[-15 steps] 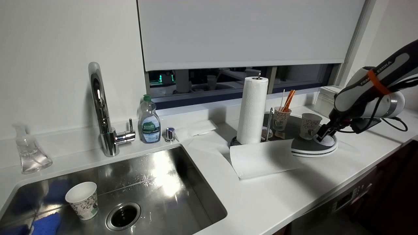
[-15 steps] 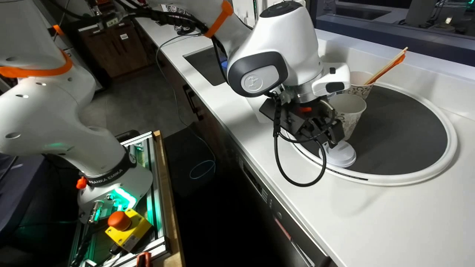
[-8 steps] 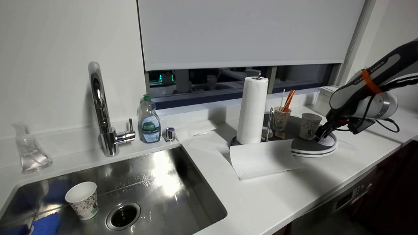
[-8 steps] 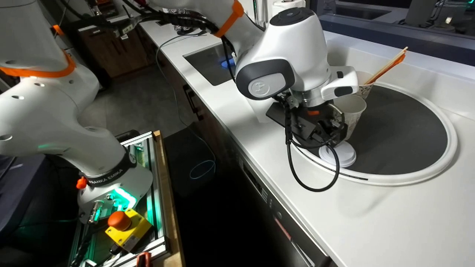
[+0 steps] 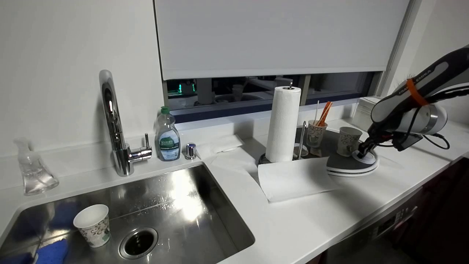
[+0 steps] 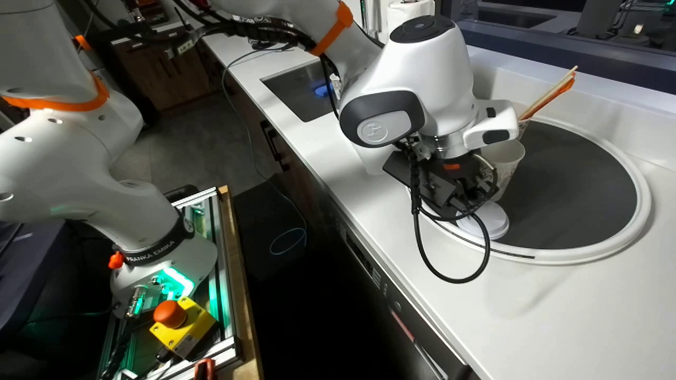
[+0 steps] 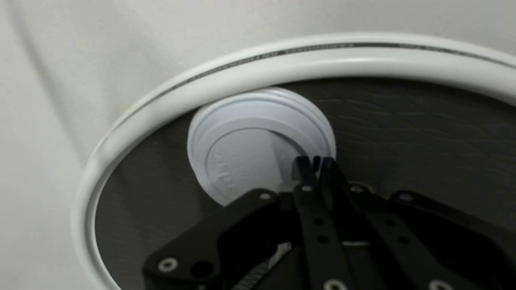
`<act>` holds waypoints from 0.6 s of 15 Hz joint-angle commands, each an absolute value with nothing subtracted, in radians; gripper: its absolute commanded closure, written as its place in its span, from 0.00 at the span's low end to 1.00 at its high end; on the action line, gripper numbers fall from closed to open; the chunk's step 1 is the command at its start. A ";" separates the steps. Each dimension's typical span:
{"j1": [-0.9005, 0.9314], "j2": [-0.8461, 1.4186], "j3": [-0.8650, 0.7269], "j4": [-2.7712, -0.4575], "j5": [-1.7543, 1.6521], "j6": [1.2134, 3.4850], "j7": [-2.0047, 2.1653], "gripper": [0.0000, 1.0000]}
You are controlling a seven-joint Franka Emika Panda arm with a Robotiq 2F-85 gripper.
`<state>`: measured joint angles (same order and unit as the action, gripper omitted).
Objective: Put the white lid on the coffee cup on the right.
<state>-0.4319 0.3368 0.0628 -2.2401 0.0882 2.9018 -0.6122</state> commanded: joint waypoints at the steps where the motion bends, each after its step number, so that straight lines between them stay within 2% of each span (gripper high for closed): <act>1: -0.439 0.334 0.071 -2.243 0.109 2.887 -0.625 0.98; 4: -0.423 0.277 0.049 -2.274 0.091 2.854 -0.602 0.98; 9: -0.317 0.119 -0.116 -2.360 -0.091 2.791 -0.463 0.98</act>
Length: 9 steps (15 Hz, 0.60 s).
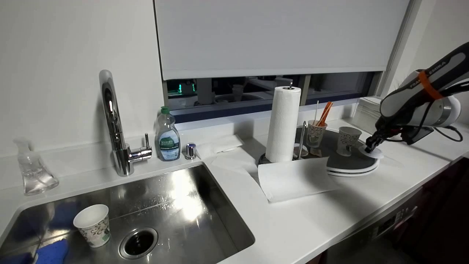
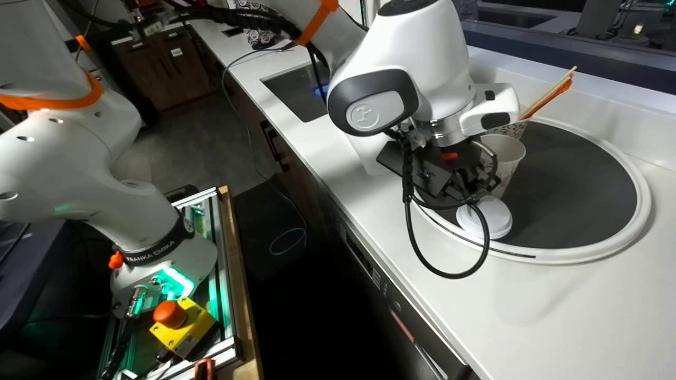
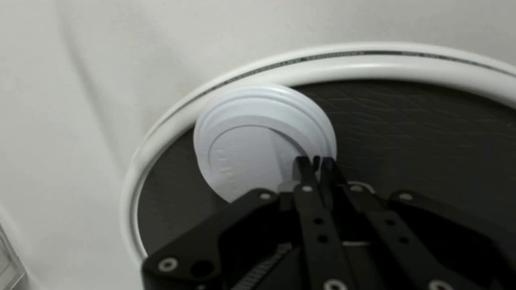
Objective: Put the white lid on the coffee cup on the right.
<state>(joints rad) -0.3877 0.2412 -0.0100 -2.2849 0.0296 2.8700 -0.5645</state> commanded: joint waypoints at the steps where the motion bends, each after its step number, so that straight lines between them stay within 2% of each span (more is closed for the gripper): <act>1: -0.298 0.096 -0.151 -2.367 -0.154 2.771 -0.415 0.98; 5: -0.261 -0.024 -0.207 -2.408 -0.357 2.780 -0.333 0.98; 9: -0.242 -0.092 -0.180 -2.366 -0.547 2.825 -0.263 0.98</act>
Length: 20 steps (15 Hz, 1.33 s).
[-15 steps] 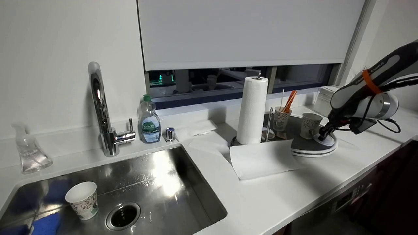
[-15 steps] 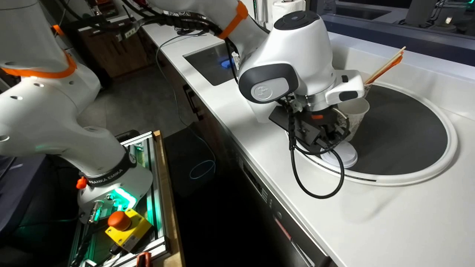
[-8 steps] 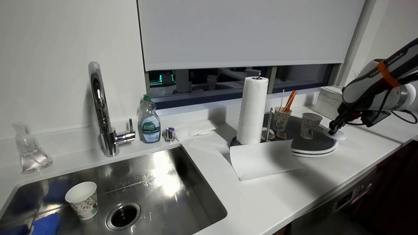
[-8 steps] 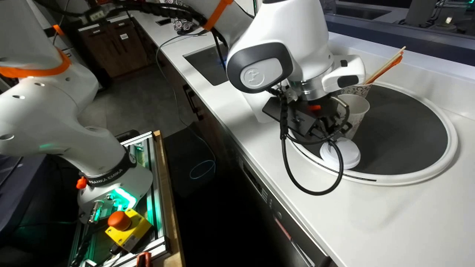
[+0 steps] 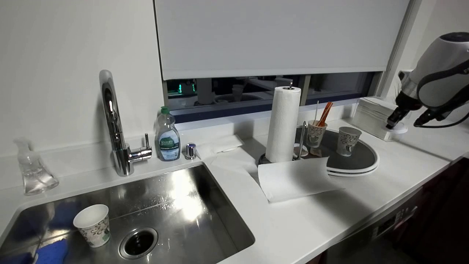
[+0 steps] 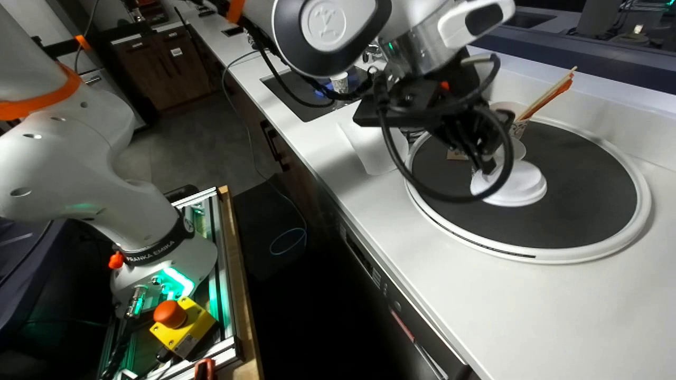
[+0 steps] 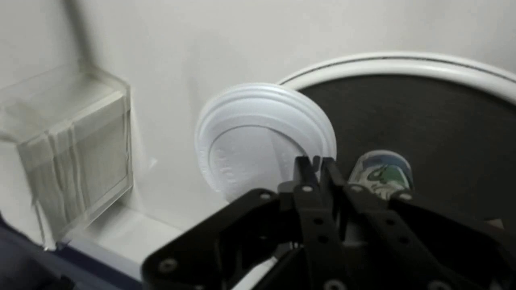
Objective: Put the white lid on the coffee cup on the right.
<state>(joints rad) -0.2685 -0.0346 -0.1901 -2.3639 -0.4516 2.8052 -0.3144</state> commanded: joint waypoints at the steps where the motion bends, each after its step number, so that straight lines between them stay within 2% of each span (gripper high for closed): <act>1: -0.233 -0.099 -0.167 -2.353 -0.554 2.819 -0.260 0.98; 5: -0.146 -0.090 -0.164 -2.357 -0.309 2.837 -0.451 0.98; 6: -0.177 -0.099 -0.153 -2.337 -0.415 2.806 -0.355 0.91; 8: -0.151 -0.092 -0.151 -2.340 -0.345 2.806 -0.408 0.91; 9: -0.149 -0.090 -0.152 -2.340 -0.338 2.806 -0.413 0.98; 20: -0.146 0.070 -0.141 -2.243 -0.206 2.807 -0.435 0.98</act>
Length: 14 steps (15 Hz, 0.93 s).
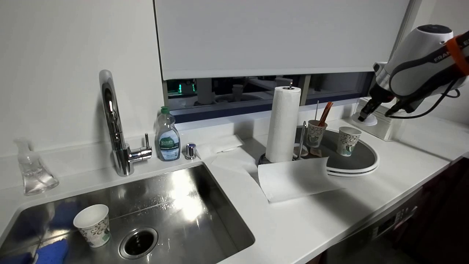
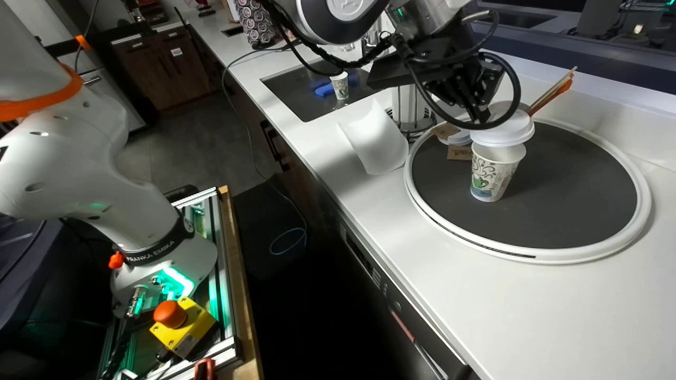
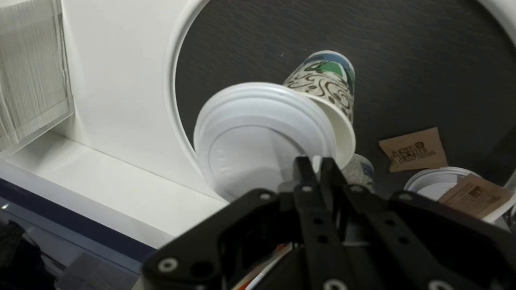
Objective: Put the white lid on the coffee cup on the right.
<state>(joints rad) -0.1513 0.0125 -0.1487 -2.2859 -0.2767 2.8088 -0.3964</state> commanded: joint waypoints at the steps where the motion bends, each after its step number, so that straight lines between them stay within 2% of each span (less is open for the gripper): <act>1: -0.149 0.084 -0.136 -2.235 -0.183 2.805 -0.444 0.98; 6: -0.160 0.141 -0.103 -2.187 -0.055 2.776 -0.524 0.98; 14: -0.181 0.196 -0.087 -2.142 -0.070 2.756 -0.504 0.98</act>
<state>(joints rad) -0.1629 0.1703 -0.1046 -2.1758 -0.0908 2.7927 -0.4863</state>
